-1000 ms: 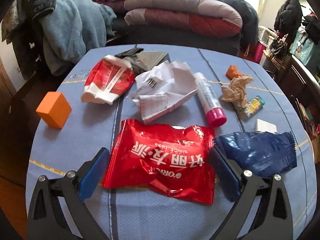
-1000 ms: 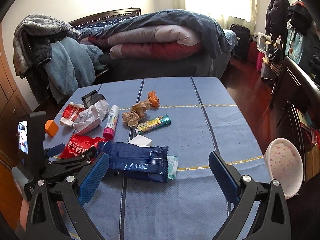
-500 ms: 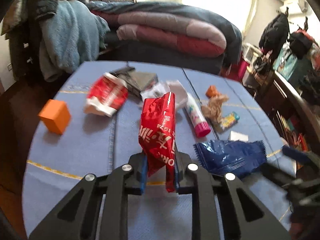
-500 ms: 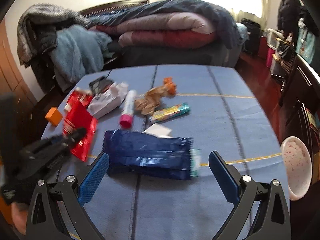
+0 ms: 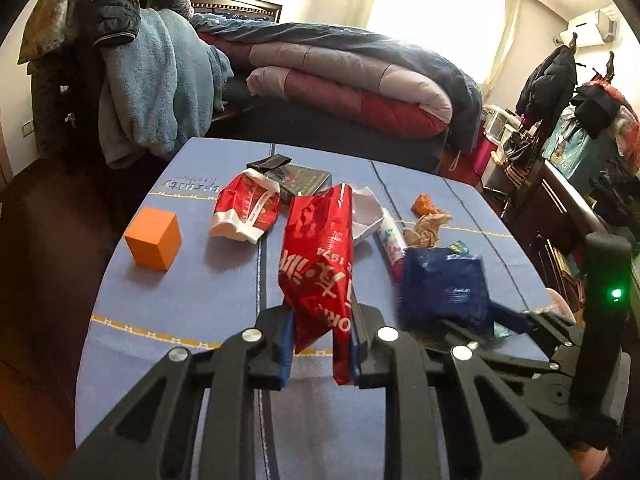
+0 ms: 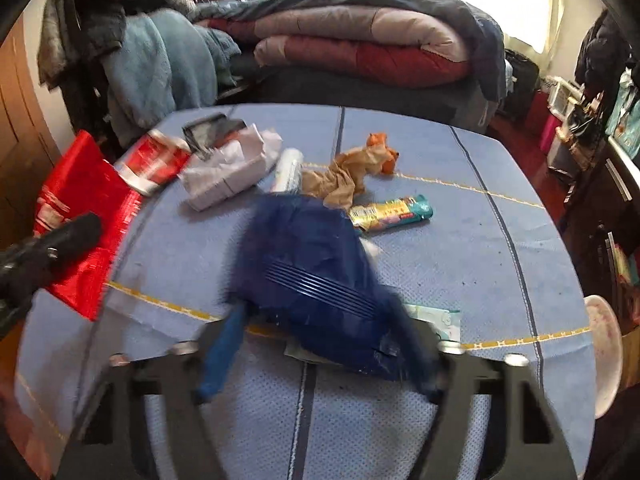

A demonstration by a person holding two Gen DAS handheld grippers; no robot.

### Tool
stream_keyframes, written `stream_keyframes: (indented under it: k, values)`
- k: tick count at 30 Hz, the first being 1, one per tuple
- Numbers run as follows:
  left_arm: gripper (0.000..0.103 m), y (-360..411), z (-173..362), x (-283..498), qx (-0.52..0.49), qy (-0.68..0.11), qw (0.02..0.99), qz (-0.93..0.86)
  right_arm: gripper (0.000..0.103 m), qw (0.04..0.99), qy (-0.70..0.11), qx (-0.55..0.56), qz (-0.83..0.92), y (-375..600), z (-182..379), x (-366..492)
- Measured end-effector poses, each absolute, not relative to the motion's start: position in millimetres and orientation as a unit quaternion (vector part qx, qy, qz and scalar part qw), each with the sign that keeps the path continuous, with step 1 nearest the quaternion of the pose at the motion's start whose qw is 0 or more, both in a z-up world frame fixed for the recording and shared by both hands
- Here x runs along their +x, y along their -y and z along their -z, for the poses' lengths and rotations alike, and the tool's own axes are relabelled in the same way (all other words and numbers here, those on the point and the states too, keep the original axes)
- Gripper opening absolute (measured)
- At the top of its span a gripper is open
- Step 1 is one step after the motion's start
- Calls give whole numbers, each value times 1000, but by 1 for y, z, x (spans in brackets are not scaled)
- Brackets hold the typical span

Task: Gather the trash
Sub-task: 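Grasp the red chip bag with the left tool while the right tool grasps the blue wrapper, then carry both held wrappers over the pink wastebasket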

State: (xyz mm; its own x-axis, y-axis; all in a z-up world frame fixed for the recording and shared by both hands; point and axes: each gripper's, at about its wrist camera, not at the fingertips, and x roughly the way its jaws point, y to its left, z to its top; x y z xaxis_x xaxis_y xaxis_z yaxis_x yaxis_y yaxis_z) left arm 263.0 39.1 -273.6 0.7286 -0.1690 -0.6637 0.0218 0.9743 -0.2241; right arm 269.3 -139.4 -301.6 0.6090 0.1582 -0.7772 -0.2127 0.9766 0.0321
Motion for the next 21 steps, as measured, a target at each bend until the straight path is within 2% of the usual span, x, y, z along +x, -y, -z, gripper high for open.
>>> stream_keyframes:
  k: [1, 2, 3, 4, 21]
  values:
    - [23, -38, 272, 263, -103, -363, 924, 55, 33, 896, -429, -22, -113, 143, 299, 268]
    - [23, -38, 272, 262, -103, -362, 925, 56, 29, 895, -430, -18, -117, 144, 298, 267]
    - [23, -35, 271, 262, -103, -362, 924, 60, 18, 894, -431, -10, -124, 147, 297, 266]
    - [23, -34, 270, 261, -104, -362, 924, 61, 13, 891, -433, 2, -133, 150, 296, 266]
    - [26, 25, 226, 232, -83, -319, 934, 139, 13, 909, -372, 81, -171, 226, 233, 206]
